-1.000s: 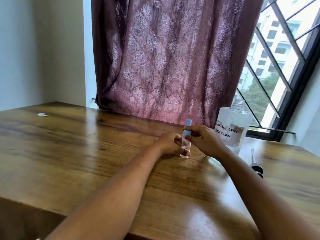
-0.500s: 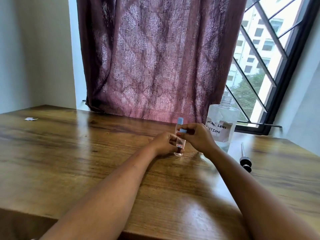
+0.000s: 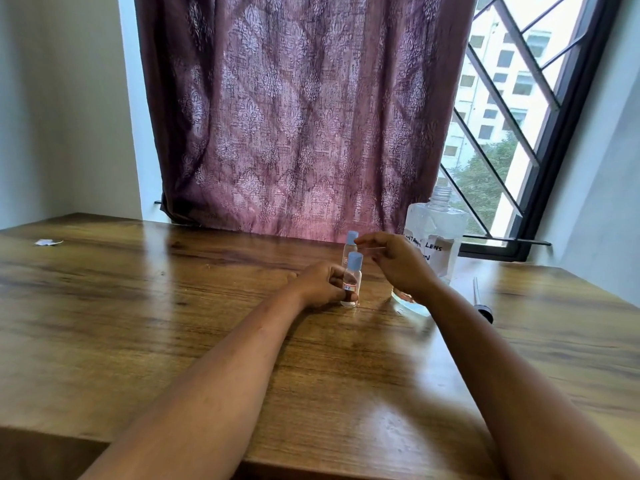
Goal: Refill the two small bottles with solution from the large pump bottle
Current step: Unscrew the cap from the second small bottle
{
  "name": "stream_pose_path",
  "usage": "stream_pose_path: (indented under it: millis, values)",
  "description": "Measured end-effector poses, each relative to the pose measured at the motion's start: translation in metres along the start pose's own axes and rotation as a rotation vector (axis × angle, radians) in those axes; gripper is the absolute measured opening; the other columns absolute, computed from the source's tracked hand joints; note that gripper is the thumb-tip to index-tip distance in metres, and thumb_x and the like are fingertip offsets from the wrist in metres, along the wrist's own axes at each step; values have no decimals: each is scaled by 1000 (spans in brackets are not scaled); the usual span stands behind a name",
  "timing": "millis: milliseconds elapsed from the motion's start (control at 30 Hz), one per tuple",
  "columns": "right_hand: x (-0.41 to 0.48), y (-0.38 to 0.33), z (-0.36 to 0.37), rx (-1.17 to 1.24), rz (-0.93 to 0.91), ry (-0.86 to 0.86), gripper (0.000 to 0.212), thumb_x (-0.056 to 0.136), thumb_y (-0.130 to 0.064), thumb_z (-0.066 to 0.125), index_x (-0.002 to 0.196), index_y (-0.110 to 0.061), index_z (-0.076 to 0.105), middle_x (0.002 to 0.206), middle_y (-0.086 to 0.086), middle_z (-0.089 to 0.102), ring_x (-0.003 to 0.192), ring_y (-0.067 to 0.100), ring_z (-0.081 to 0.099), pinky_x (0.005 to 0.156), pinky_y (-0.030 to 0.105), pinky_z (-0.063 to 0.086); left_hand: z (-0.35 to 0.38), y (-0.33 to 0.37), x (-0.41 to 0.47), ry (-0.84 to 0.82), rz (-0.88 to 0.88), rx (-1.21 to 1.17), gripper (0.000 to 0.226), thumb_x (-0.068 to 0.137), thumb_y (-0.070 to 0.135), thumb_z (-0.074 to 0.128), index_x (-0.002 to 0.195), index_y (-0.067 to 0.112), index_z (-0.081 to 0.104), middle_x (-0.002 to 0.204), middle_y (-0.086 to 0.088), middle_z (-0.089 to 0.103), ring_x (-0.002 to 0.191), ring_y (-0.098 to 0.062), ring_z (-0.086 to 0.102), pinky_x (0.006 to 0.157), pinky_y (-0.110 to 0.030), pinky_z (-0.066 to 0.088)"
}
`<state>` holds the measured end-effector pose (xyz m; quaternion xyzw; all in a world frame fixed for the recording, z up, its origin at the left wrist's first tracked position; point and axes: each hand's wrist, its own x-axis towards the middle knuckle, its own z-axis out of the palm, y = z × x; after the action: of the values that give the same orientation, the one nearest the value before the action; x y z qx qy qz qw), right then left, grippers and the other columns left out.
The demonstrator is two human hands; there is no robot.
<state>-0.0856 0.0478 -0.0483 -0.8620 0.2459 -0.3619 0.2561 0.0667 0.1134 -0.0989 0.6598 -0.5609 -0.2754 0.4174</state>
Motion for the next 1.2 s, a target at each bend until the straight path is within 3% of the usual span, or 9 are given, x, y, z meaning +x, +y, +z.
stream_pose_path:
  millis: [100, 233, 500, 600, 733, 833, 933, 1100, 1200]
  values:
    - [-2, -5, 2, -45, -11, 15, 18, 90, -12, 59, 104, -12, 70, 101, 5, 72, 88, 13, 63, 75, 19, 47, 0, -1, 2, 19, 6, -20, 29, 72, 10, 80, 91, 28, 67, 109, -8, 72, 109, -23, 65, 108, -50, 42]
    - [-5, -7, 15, -312, -19, 42, 32, 80, -39, 69, 101, -15, 68, 81, 0, 62, 75, 15, 54, 64, 27, 36, -1, 0, 3, 16, 10, 18, 31, 72, 15, 81, 100, 21, 68, 102, -4, 73, 97, -18, 66, 105, -49, 46]
    - [-7, -6, 7, 30, -6, -107, 32, 85, 2, 58, 110, -16, 68, 102, 20, 69, 92, 29, 64, 80, 35, 48, -1, 1, 2, 24, 11, 55, 43, 75, 15, 78, 116, 16, 66, 104, -1, 72, 109, -21, 65, 107, -43, 42]
    - [-6, -7, 7, 173, 24, -168, 39, 82, 10, 54, 111, -13, 65, 107, 24, 65, 94, 30, 61, 85, 43, 47, 0, 2, 0, 18, 19, 34, 42, 75, 13, 78, 115, 13, 66, 95, 0, 69, 95, -15, 64, 97, -35, 48]
    - [-4, -5, 17, -3, 53, -70, 37, 82, -23, 70, 117, -18, 61, 107, 1, 63, 96, 17, 59, 82, 31, 47, 0, 5, -2, 3, 38, 13, 34, 77, 10, 77, 109, 10, 66, 89, 0, 67, 75, -5, 61, 75, -21, 50]
    - [-4, -2, 25, -207, -7, 17, 43, 77, -37, 74, 114, -17, 63, 103, 2, 55, 89, 14, 52, 76, 22, 35, -2, 6, -2, 19, 46, 65, 20, 77, 14, 78, 91, 21, 65, 68, 11, 58, 56, 7, 56, 59, -8, 43]
    - [-2, -2, 24, -202, -38, 70, 34, 77, -28, 75, 107, -15, 68, 102, 6, 61, 87, 14, 53, 72, 21, 34, -2, 6, -1, 7, 21, 29, 26, 76, 13, 78, 95, 24, 63, 87, 5, 69, 73, 1, 60, 83, -22, 48]
    - [-3, -5, 12, -74, -65, -23, 28, 78, -10, 72, 105, -17, 71, 103, 5, 72, 91, 15, 66, 77, 17, 50, 0, 7, -3, 7, 20, 30, 34, 77, 12, 77, 109, 16, 67, 86, 7, 68, 87, -9, 62, 92, -30, 47]
    - [-4, -5, 8, -55, -87, -67, 30, 80, -2, 68, 107, -16, 70, 108, 5, 71, 98, 14, 66, 87, 25, 52, -1, 8, -4, -3, 26, 50, 40, 77, 12, 77, 115, 14, 67, 106, -2, 72, 96, -11, 64, 92, -26, 47]
